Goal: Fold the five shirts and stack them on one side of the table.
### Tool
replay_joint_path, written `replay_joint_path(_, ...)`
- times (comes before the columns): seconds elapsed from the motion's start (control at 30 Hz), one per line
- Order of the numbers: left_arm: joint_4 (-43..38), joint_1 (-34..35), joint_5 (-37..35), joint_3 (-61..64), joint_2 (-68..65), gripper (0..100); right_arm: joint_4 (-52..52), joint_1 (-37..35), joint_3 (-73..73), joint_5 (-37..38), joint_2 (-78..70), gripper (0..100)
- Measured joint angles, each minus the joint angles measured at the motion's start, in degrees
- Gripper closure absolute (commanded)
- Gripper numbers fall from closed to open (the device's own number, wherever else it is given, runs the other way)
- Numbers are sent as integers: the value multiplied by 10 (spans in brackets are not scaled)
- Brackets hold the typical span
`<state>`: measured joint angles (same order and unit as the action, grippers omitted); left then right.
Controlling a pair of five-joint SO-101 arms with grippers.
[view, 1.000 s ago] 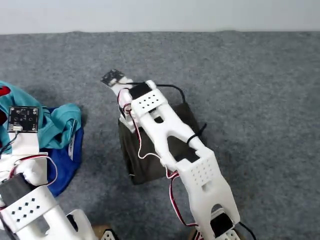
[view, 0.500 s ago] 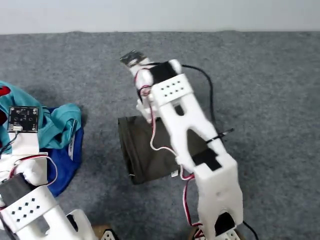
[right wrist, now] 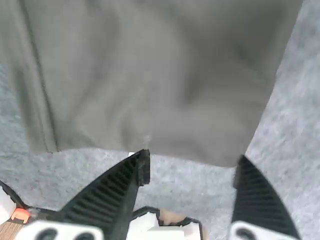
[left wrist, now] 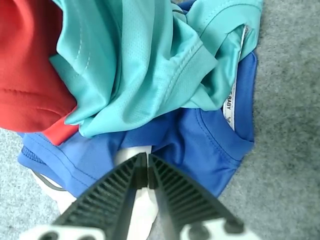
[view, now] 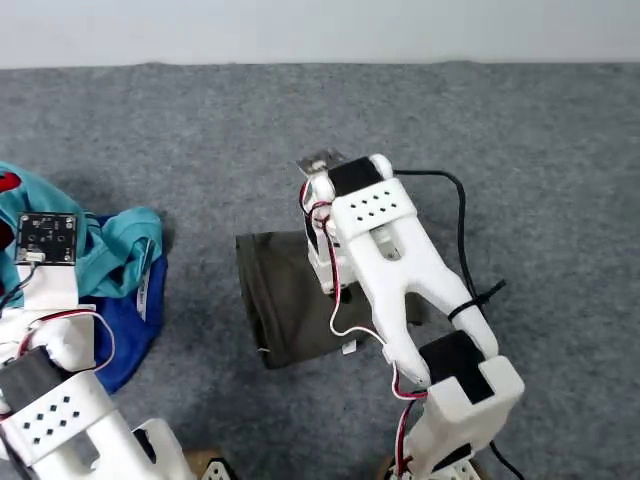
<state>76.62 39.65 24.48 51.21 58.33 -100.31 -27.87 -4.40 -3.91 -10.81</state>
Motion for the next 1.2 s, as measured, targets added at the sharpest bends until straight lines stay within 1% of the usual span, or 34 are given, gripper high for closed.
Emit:
replay_joint_path(0.1, 0, 0, 0, 0, 0, 985, 14, 7, 15, -4, -27, 698)
replay_joint_path(0.37, 0, 0, 0, 0, 0, 985, 53, 92, 16, -6, -119, 698)
replay_joint_path(0.53, 0, 0, 0, 0, 0, 985, 80, 97, 16, -6, -178, 709)
replay_joint_path(0.6, 0, 0, 0, 0, 0, 985, 92, 96, 15, -6, -197, 766)
replay_joint_path(0.7, 0, 0, 0, 0, 0, 985, 98, 94, 14, -4, -206, 936)
replay_joint_path(0.73, 0, 0, 0, 0, 0, 985, 98, 96, 11, 4, -211, 996)
replay_joint_path(0.8, 0, 0, 0, 0, 0, 985, 98, 99, 9, 33, -213, 965)
replay_joint_path(0.87, 0, 0, 0, 0, 0, 985, 94, 101, 8, 63, -210, 992)
replay_joint_path(1.03, 0, 0, 0, 0, 0, 985, 69, 110, 14, 114, -191, 988)
replay_joint_path(1.1, 0, 0, 0, 0, 0, 985, 55, 114, 15, 148, -176, 988)
replay_joint_path(1.2, 0, 0, 0, 0, 0, 985, 35, 143, 15, 218, -139, 988)
